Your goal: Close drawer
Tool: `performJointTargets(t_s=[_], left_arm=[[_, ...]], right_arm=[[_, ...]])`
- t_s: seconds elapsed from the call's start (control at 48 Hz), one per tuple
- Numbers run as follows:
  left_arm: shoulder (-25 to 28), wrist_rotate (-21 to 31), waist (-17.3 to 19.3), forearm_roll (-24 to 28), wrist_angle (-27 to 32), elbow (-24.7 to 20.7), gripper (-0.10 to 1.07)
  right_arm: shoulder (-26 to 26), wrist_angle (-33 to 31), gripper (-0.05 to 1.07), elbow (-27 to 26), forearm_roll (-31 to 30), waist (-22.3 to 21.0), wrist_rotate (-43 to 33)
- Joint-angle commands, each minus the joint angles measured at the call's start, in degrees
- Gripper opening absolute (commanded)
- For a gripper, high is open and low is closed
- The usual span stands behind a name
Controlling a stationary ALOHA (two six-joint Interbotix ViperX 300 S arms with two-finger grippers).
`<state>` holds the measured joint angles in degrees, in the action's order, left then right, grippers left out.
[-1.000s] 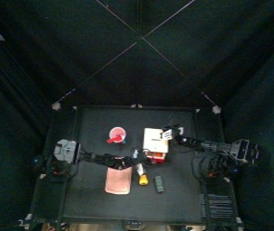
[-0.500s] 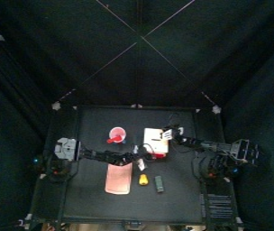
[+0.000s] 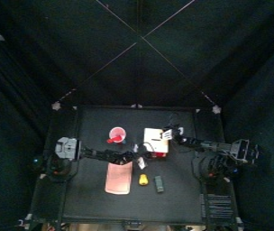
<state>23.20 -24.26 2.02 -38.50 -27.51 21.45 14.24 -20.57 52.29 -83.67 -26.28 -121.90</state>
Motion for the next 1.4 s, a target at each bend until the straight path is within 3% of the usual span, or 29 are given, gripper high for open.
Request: performJointTargets(t_s=[0.0, 0.25, 0.646, 0.812, 1.188, 1.375], left_arm=[[-0.7, -0.1, 1.6, 0.1, -0.5, -1.4, 0.34], [-2.1, -0.2, 1.1, 1.1, -0.5, -1.4, 0.34], [-10.0, -0.2, -5.2, 13.1, -0.8, 0.5, 0.34], [-14.5, 0.0, -6.2, 15.0, -1.7, 4.4, 0.34], [-27.7, 0.2, -11.0, 12.4, -3.2, 18.5, 0.34], [-34.5, -0.1, -11.2, 11.9, -3.1, 23.0, 0.34]], right_arm=[[0.5, 0.1, 0.38, -0.8, 0.0, 0.1, 0.1], [0.5, 0.1, 0.38, -0.8, 0.0, 0.0, 0.2], [3.1, -1.5, 0.38, -1.4, -0.9, -0.2, 0.0], [5.9, -4.4, 0.38, -1.0, -2.1, 0.4, -0.3], [14.6, -5.6, 0.38, 2.0, -1.8, 5.2, -0.4], [18.8, -5.3, 0.38, 3.3, -0.4, 8.2, -0.4]])
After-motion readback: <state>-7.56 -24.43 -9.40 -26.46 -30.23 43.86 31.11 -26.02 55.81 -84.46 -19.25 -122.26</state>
